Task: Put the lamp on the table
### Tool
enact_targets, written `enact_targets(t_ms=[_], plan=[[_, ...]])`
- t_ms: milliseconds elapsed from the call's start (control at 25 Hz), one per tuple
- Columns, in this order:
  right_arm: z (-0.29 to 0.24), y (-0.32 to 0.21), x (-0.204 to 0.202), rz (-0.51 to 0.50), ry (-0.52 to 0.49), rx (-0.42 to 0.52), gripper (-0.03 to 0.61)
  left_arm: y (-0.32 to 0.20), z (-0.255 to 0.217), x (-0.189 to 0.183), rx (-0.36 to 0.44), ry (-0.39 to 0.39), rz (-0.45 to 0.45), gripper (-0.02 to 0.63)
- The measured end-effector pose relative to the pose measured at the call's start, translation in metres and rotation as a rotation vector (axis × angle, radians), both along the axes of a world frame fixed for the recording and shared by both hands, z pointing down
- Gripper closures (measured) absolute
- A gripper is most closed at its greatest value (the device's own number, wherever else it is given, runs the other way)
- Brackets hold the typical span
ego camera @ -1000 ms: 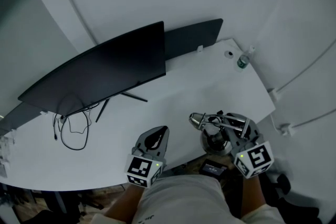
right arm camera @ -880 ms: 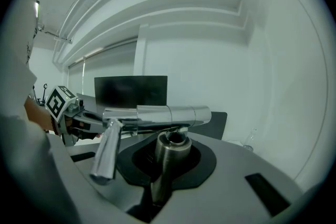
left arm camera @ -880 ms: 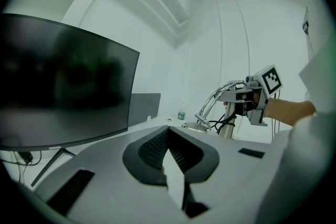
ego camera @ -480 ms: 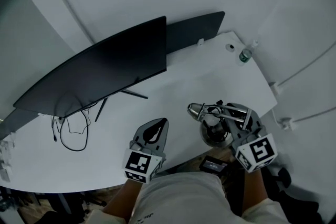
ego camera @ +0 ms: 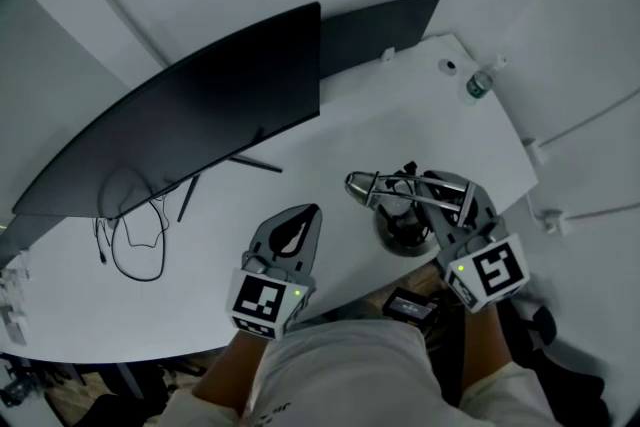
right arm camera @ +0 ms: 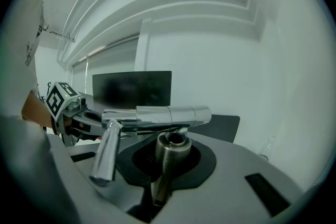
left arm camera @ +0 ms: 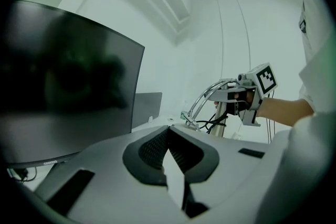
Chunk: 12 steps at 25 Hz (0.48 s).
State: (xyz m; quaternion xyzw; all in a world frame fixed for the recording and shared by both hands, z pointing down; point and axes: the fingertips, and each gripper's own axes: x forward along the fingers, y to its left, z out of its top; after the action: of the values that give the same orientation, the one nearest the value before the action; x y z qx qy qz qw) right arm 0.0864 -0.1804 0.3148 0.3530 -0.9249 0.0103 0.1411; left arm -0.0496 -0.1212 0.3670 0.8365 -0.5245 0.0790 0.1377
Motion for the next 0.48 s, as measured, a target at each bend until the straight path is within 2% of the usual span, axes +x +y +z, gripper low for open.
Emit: enact_targets(t_ms=[480], plan=[[0.026, -0.037, -0.025, -0.008, -0.006, -0.036, 0.532, -0.022, 0.025, -0.016, -0.051, 0.028, -0.028, 0.611]])
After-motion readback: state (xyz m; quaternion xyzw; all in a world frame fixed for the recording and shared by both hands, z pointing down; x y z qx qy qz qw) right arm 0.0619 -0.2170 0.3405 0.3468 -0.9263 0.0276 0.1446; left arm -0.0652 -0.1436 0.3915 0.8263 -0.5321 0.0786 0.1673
